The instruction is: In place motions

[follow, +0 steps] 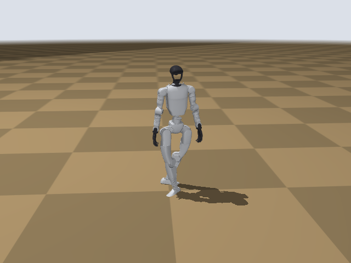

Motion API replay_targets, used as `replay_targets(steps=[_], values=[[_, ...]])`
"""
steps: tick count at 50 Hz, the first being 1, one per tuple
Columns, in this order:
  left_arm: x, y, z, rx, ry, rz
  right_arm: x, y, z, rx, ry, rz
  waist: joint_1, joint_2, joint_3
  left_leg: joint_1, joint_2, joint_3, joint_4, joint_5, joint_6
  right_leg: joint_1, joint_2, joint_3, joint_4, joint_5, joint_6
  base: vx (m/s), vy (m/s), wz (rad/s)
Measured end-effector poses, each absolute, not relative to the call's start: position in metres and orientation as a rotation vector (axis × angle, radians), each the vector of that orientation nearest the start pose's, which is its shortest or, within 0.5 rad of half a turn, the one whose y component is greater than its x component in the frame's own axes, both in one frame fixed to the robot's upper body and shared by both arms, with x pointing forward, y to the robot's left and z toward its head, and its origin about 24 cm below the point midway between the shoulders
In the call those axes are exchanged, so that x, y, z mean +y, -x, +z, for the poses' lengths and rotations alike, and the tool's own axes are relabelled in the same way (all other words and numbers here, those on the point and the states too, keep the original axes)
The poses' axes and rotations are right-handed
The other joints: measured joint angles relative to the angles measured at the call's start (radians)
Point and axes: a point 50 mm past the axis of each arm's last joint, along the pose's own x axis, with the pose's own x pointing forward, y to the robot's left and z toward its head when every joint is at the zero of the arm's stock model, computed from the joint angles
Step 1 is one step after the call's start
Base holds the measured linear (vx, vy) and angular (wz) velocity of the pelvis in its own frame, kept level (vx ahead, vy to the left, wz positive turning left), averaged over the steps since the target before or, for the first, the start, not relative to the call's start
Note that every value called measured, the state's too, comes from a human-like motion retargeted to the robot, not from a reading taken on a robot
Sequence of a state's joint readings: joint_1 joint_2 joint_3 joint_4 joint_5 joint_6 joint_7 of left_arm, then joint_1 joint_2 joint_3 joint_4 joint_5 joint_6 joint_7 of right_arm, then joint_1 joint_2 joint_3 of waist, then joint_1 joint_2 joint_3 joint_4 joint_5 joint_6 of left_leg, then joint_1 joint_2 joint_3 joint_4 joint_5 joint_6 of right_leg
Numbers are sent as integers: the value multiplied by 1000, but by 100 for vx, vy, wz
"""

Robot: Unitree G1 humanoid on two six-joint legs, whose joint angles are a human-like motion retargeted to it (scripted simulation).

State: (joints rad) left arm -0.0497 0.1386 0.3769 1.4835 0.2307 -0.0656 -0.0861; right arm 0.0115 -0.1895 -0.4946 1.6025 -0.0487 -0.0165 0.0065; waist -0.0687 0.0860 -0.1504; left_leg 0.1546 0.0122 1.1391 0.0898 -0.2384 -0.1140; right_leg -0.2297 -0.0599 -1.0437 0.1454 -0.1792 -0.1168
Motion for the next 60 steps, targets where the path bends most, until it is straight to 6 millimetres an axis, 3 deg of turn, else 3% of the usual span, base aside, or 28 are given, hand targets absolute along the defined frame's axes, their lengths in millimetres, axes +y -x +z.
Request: replay_targets(steps=[6, 10, 13, 18, 23, 30, 32, 35, 37, 42, 47, 55, 60], values=[[200, -20, -178, 1445, 95, 148, -224, -11, -174, 1522, -74, -317, 6, -41, -25, 63, -33, -34, 72, 186, 100, 20, -8, 142, -21, 2, 18, 21, -15, -138], [191, 4, -180, 1529, 109, 149, -223, -29, -175, 1481, 23, -182, 30, -105, -21, 78, -38, -132, 225, 316, 231, 51, -57, 254, -42, 18, 26, 24, -10, -162], [187, 11, -180, 1553, 127, 149, -219, -45, -174, 1444, 70, -109, 74, -157, 5, 20, 17, -246, 465, 371, 309, 74, -94, 349, -47, 30, 28, 23, -12, -177], [186, 10, -180, 1545, 138, 146, -210, -72, -172, 1375, 111, -13, 108, -164, 36, -183, 86, -491, 721, 271, 237, 84, -76, 453, -68, 59, 12, 16, -8, -146], [188, -6, -180, 1501, 114, 129, -204, -88, -170, 1321, 140, 41, 98, -157, 60, -321, 107, -593, 641, 154, 272, 88, -64, 495, -96, 89, 8, 10, -5, -78], [189, -26, -180, 1441, 84, 101, -207, -67, -173, 1388, 172, 31, 149, -109, 89, -428, -2, -939, 196, 146, 172, 121, 25, 578, -145, 116, 0, 16, 1, -87], [189, -24, -180, 1445, 78, 102, -209, -52, -175, 1442, 166, 18, 168, -101, 97, -385, -18, -973, 95, 232, 127, 149, 48, 610, -145, 113, 2, 32, 7, -85], [189, -10, -180, 1478, 107, 118, -213, -35, -176, 1510, 188, 34, 107, -87, 76, -318, 25, -844, 59, 208, 97, 177, 52, 613, -140, 109, 18, 42, 20, -26], [186, 2, -180, 1515, 150, 150, -211, -28, -177, 1533, 199, 31, 67, -81, 44, -320, -18, -946, 26, 218, 115, 173, 59, 639, -132, 103, 16, 33, 11, -61], [189, 14, -179, 1548, 168, 207, -210, -12, -177, 1551, 132, -35, 93, -83, 49, -220, -44, -842, -53, 215, 150, 190, 75, 736, -100, 96, 15, 23, 10, -103], [190, 26, -178, 1585, 182, 235, -211, 9, -176, 1648, 185, 3, 79, -85, -5, -207, -53, -817, -54, 189, 158, 191, 78, 762, -110, 99, 26, 23, 8, -30], [194, 14, -179, 1548, 159, 227, -205, 2, -177, 1622, 163, 19, 80, -92, 1, -186, -72, -797, -65, 174, 171, 198, 73, 783, -109, 104, 42, 7, 3, -13], [193, 11, -179, 1540, 159, 215, -202, -13, -178, 1562, 177, 63, 86, -97, 11, -183, -81, -793, -65, 168, 178, 199, 67, 788, -109, 111, 56, 0, 0, 0]])
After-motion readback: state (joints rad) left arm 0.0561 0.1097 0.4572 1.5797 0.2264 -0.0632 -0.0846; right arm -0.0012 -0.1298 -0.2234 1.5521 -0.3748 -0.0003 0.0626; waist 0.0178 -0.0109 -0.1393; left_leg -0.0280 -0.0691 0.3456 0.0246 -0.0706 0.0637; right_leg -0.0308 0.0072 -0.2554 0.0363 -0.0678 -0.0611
